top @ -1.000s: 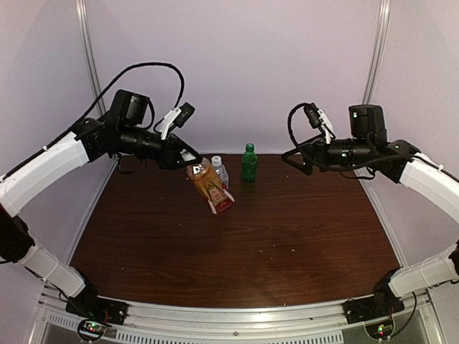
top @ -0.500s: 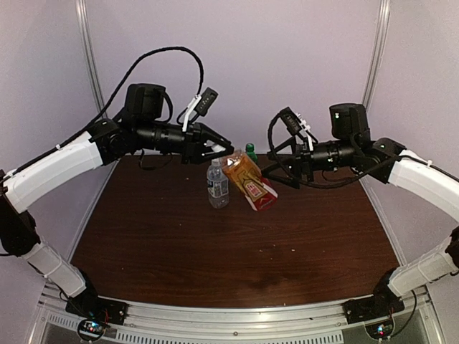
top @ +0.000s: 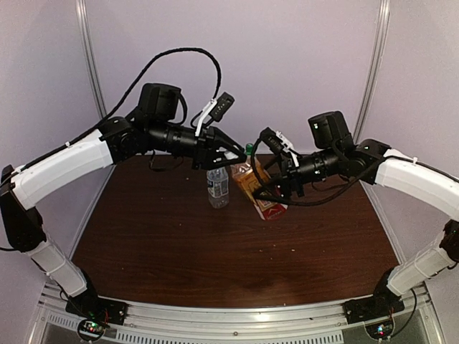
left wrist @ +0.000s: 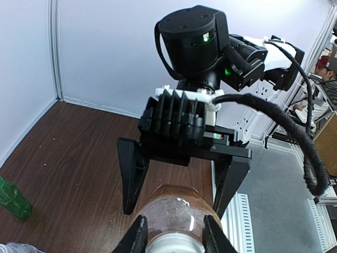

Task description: Unscrew the bottle caps

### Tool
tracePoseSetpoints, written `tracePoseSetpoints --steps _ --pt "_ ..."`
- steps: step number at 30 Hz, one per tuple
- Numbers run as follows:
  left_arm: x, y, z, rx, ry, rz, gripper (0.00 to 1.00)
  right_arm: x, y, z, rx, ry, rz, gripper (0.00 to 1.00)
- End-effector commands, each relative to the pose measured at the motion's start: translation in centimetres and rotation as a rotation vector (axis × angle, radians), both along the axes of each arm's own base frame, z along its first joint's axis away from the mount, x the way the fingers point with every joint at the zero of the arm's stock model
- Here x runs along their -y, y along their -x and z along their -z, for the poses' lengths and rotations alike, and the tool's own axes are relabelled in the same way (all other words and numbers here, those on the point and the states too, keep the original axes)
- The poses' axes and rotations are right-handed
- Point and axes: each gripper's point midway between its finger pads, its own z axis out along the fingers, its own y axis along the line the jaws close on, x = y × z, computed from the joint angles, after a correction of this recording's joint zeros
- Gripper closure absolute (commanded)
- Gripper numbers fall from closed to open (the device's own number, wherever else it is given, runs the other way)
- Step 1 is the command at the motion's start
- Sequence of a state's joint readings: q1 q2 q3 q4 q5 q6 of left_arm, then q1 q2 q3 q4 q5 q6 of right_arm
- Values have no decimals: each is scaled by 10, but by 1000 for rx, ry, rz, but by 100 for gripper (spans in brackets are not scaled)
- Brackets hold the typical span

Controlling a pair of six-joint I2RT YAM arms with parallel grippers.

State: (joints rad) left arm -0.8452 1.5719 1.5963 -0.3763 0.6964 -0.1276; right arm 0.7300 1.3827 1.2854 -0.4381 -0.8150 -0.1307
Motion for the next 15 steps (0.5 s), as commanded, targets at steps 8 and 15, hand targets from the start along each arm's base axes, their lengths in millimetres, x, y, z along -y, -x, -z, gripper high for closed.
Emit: tracePoseSetpoints --steps 8,15 --pt "7 2 -2 39 2 36 100 -7 4 3 21 10 -51 15" --pt "10 0 2 30 -4 39 100 -10 5 4 22 -8 -68 13"
